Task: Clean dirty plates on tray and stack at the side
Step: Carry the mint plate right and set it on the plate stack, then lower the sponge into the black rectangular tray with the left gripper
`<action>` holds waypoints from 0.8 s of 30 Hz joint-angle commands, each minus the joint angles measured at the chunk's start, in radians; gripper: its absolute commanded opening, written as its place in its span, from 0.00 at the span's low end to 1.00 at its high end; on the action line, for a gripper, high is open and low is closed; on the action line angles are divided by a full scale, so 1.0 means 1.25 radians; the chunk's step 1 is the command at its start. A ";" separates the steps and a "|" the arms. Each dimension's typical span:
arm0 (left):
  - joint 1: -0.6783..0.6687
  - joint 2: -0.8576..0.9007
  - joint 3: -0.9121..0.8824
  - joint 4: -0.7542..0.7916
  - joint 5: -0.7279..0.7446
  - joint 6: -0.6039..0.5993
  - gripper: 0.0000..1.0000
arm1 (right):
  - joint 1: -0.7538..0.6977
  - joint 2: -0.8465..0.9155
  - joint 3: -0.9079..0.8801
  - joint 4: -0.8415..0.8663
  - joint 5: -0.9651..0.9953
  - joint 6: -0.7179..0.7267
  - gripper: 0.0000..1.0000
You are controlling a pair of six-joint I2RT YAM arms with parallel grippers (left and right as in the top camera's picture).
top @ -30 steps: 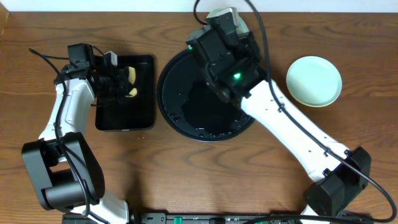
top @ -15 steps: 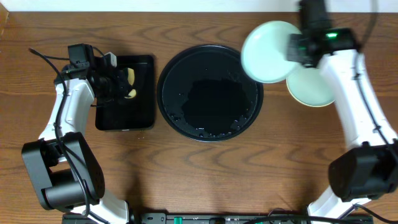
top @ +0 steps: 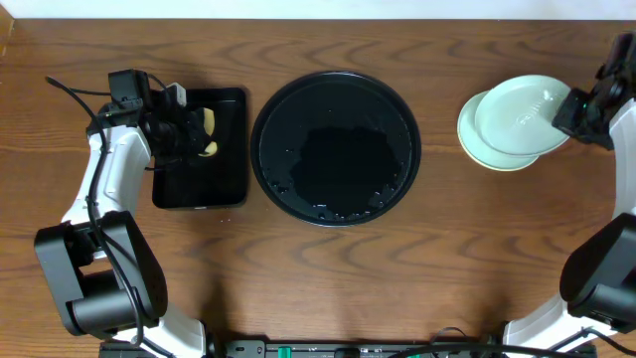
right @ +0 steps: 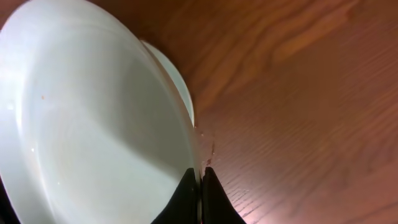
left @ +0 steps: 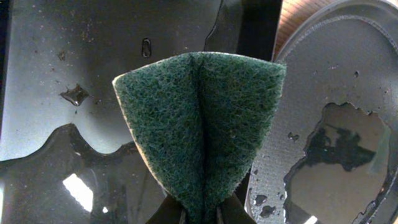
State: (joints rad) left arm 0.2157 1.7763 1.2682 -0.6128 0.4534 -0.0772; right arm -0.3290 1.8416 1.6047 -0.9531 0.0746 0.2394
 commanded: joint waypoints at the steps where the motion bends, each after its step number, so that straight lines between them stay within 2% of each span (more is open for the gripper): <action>1: 0.002 -0.004 -0.004 0.010 -0.051 0.010 0.08 | -0.007 -0.007 -0.047 0.051 -0.042 -0.020 0.04; 4: 0.002 -0.004 -0.004 0.013 -0.074 0.010 0.08 | -0.008 -0.007 -0.074 0.105 -0.046 -0.025 0.04; 6: 0.002 -0.004 -0.004 0.012 -0.074 0.010 0.08 | -0.008 -0.007 -0.079 0.114 -0.046 -0.025 0.12; 9: 0.002 -0.004 -0.004 0.012 -0.074 0.010 0.27 | -0.008 -0.007 -0.082 0.117 -0.046 -0.025 0.48; 11: 0.002 -0.004 -0.004 0.012 -0.074 0.010 0.37 | -0.008 -0.007 -0.082 0.117 -0.046 -0.025 0.61; 13: 0.002 -0.004 -0.004 0.012 -0.074 0.010 0.47 | -0.008 -0.007 -0.082 0.112 -0.048 -0.025 0.67; 21: 0.002 -0.004 -0.004 0.012 -0.074 0.010 0.69 | -0.008 -0.007 -0.082 0.083 -0.249 -0.107 0.71; 24: 0.002 -0.004 -0.004 0.012 -0.074 0.010 0.73 | -0.007 -0.007 -0.082 0.069 -0.301 -0.118 0.72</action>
State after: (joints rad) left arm 0.2153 1.7763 1.2682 -0.5968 0.3660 -0.0719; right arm -0.3336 1.8416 1.5078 -0.8581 -0.1848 0.1364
